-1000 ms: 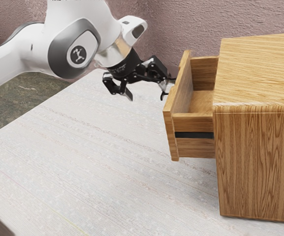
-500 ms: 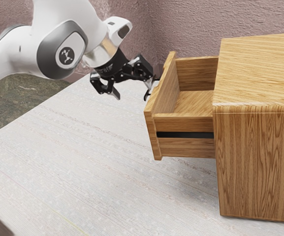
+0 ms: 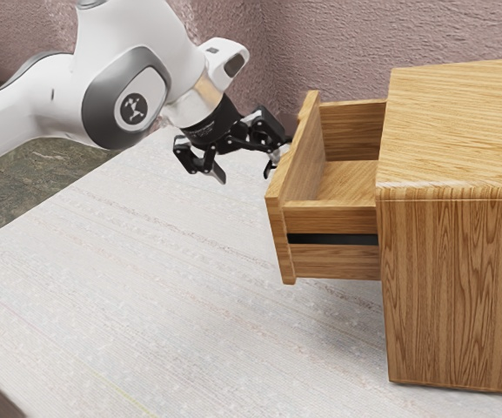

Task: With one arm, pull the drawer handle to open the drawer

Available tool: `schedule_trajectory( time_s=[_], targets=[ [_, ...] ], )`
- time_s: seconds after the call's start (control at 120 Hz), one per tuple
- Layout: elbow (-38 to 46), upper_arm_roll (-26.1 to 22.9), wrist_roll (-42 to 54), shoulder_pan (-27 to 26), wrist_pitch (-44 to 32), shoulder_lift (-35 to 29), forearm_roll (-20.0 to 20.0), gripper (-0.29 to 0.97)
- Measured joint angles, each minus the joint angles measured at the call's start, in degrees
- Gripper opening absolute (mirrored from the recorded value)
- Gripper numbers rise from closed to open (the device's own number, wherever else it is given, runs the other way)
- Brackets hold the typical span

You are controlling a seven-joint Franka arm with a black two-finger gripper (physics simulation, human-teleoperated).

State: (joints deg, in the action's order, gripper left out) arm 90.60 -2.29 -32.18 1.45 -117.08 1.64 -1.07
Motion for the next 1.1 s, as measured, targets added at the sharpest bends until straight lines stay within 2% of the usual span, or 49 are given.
schedule_trajectory(
  time_s=[0.333,0.542,0.675,0.742,0.833,0.933,1.1],
  targets=[
    [2.9,4.54,0.05,-3.0,-0.21,-2.51,0.06,0.68],
    [8.35,6.22,0.05,0.43,-0.7,-7.94,0.4,0.68],
    [7.47,6.6,0.05,-0.5,-0.33,-15.49,0.83,0.68],
    [4.9,6.34,0.08,-2.28,0.62,-16.99,1.22,0.68],
    [-0.8,3.97,1.23,-4.79,2.04,-13.42,2.76,0.68],
    [-11.9,0.05,3.73,-5.24,7.29,-3.98,4.08,0.68],
    [-15.85,-4.7,8.05,-5.82,17.51,2.28,8.27,0.68]
  ],
)
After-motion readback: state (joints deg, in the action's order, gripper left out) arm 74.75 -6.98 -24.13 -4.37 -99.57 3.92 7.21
